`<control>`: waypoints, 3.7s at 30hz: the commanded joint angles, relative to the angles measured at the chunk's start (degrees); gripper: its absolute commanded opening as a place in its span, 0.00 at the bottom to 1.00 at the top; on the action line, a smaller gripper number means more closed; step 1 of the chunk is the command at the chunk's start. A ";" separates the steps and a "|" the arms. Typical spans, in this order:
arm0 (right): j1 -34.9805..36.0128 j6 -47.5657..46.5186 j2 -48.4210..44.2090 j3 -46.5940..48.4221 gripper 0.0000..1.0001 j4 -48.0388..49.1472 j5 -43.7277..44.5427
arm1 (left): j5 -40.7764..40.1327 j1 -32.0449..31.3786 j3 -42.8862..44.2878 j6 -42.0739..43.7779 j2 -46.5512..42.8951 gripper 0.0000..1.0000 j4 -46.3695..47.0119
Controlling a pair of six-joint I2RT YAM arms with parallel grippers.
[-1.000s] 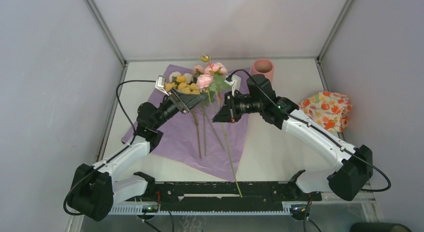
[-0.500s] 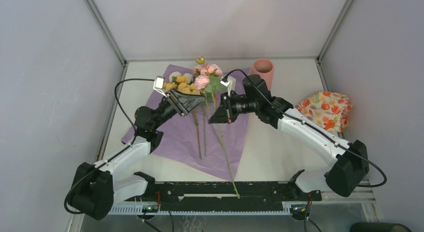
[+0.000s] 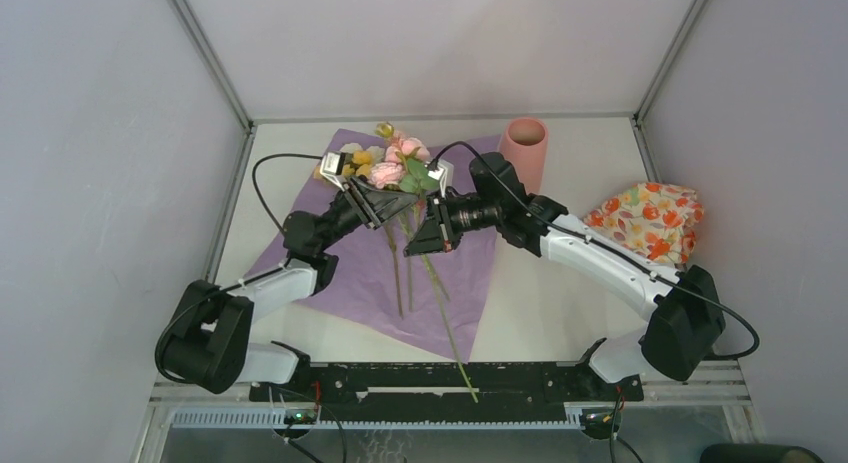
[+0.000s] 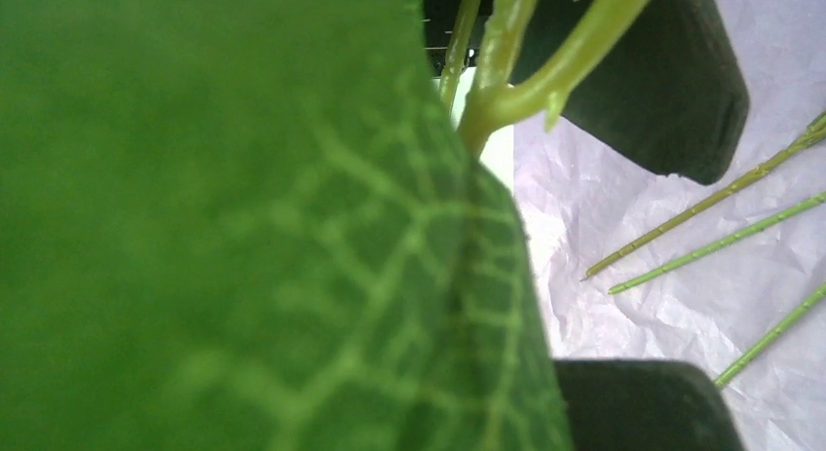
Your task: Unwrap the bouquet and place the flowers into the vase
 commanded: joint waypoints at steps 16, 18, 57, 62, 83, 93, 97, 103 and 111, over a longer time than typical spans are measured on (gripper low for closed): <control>-2.38 4.70 -1.21 0.33 0.01 8.37 -2.80 | 1.03 -1.34 8.43 0.77 -2.90 0.25 1.36; -3.29 5.14 -2.12 0.33 0.10 8.42 -2.89 | 0.68 -1.70 11.35 3.46 -4.28 0.24 -3.73; -17.13 -5.39 -43.87 -3.61 0.83 -17.92 46.55 | -9.42 -14.47 84.59 43.23 7.32 0.22 -48.72; -17.21 -4.98 -46.73 -4.96 0.84 -17.66 48.68 | -9.01 -14.41 93.22 42.82 13.74 0.22 -47.01; -17.18 -8.67 -51.65 -4.93 0.90 -17.09 56.06 | -12.03 -14.37 112.94 56.25 34.90 0.24 -44.83; -17.42 -10.35 -47.97 -4.97 0.90 -16.53 55.53 | -13.30 -13.19 110.20 51.63 40.33 0.25 -40.92; -17.47 -10.93 -47.71 -4.99 0.90 -16.28 55.52 | -12.80 -12.71 108.13 46.69 43.06 0.31 -37.30; -17.52 -10.90 -48.25 -5.04 0.90 -16.61 55.30 | -14.37 -12.80 107.42 44.77 46.44 0.61 -38.78; -17.52 -9.03 -50.23 -7.73 0.90 -16.03 54.01 | -15.42 -13.50 103.56 41.82 47.61 0.86 -42.00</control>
